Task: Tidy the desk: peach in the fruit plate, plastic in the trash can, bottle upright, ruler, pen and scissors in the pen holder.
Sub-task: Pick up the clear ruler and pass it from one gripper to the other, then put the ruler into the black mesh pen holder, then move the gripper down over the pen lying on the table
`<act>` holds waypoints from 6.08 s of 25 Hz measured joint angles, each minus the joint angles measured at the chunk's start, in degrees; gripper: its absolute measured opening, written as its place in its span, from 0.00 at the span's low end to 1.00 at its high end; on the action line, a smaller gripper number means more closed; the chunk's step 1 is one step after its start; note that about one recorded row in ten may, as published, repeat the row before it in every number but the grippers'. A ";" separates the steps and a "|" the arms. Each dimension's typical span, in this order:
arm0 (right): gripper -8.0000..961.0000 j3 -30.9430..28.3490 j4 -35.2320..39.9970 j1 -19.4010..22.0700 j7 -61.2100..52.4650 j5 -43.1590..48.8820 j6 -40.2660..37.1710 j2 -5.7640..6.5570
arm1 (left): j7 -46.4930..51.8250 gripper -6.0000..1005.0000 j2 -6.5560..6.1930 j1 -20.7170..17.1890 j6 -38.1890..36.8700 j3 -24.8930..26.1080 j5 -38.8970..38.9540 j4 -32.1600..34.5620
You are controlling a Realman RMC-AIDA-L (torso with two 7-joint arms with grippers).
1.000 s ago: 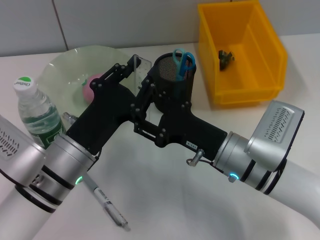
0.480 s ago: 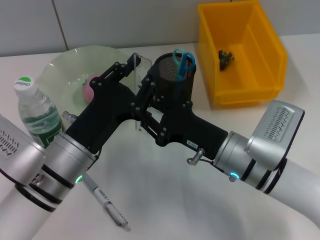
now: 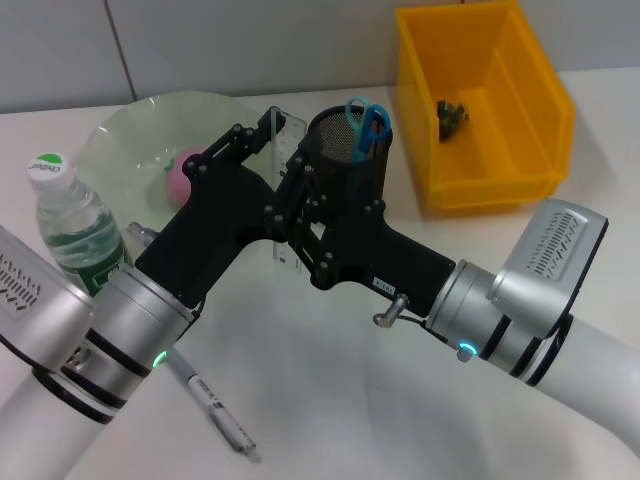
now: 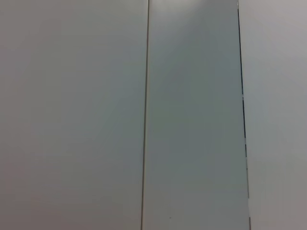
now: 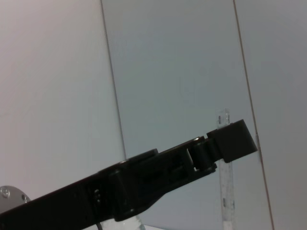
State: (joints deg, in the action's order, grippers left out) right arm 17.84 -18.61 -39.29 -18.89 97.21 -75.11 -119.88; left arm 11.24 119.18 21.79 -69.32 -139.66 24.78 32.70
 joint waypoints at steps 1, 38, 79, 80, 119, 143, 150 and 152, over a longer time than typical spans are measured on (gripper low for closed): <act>0.20 0.00 -0.02 0.00 0.00 0.00 0.00 0.00 | 0.00 0.42 0.00 0.00 0.02 0.00 0.00 0.00; 0.04 0.05 0.35 0.00 -1.37 1.45 1.56 0.00 | 1.34 0.52 0.00 0.07 0.56 0.31 -0.05 0.02; 0.08 -13.18 11.10 -2.47 0.31 1.05 -1.02 0.48 | 23.99 0.79 -2.49 -7.27 -5.71 12.59 -26.48 -3.78; 0.08 -13.57 11.15 -2.84 0.14 1.05 0.18 0.48 | 24.61 0.79 -2.70 -7.27 -5.48 12.84 -27.08 -3.78; 0.27 -14.70 11.01 -6.08 -2.41 1.49 13.18 0.44 | 32.44 0.79 -3.59 -7.18 -2.81 22.86 -39.29 -4.12; 0.75 -8.10 33.59 4.73 -43.68 17.57 -17.14 0.82 | 38.59 0.79 -6.13 -7.69 -7.08 28.62 -52.19 -3.86; 0.74 7.67 48.18 9.38 -59.14 18.01 -26.27 1.74 | 47.39 0.79 -7.74 -7.05 -10.51 41.49 -72.28 -3.01; 0.74 13.39 52.01 10.49 -62.83 18.10 -27.39 2.25 | 49.43 0.79 -7.95 -7.04 -10.89 44.30 -77.49 -1.18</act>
State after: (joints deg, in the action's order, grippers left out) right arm 31.23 33.41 -28.80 -81.73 115.31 -102.50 -117.63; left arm 60.68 111.23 14.76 -80.21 -95.36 -52.71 31.52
